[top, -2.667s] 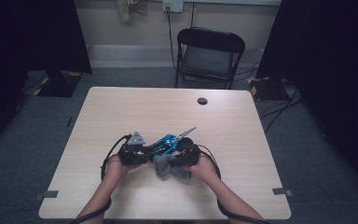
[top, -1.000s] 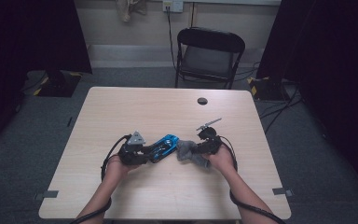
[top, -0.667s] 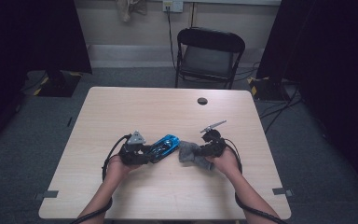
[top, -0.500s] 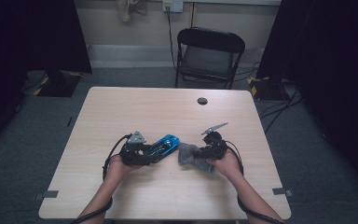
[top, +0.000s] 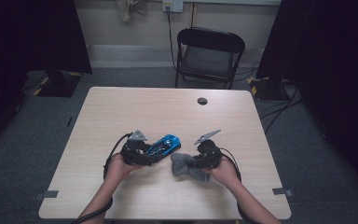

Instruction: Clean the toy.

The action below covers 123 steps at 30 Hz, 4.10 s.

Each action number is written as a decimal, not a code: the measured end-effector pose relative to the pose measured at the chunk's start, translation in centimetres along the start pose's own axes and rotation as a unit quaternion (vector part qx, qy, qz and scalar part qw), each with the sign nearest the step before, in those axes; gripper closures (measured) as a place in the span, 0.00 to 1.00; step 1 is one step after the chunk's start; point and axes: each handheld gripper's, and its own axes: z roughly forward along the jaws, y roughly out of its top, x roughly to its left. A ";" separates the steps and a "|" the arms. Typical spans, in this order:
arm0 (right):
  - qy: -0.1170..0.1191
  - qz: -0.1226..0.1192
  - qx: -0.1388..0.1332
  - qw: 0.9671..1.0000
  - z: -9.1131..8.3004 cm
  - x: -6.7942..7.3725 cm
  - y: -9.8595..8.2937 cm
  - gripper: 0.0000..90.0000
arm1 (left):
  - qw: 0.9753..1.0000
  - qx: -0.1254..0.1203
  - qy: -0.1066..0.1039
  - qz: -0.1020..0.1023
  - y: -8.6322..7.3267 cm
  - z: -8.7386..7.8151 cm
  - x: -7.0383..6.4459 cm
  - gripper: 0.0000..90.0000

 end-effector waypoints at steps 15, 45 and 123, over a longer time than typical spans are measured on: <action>-0.010 -0.024 0.005 1.000 0.0 0.5 -0.1 0.38 | 1.000 0.005 -0.011 0.001 1.1 -1.1 -0.8 0.31; 0.060 -0.048 0.022 0.997 0.4 0.6 -1.2 0.66 | 0.994 0.002 -0.097 0.050 3.6 0.6 -5.5 0.28; -0.066 -0.111 -0.071 0.989 8.2 2.4 8.0 0.15 | 0.995 0.049 0.083 -0.040 -5.8 -8.8 2.7 0.70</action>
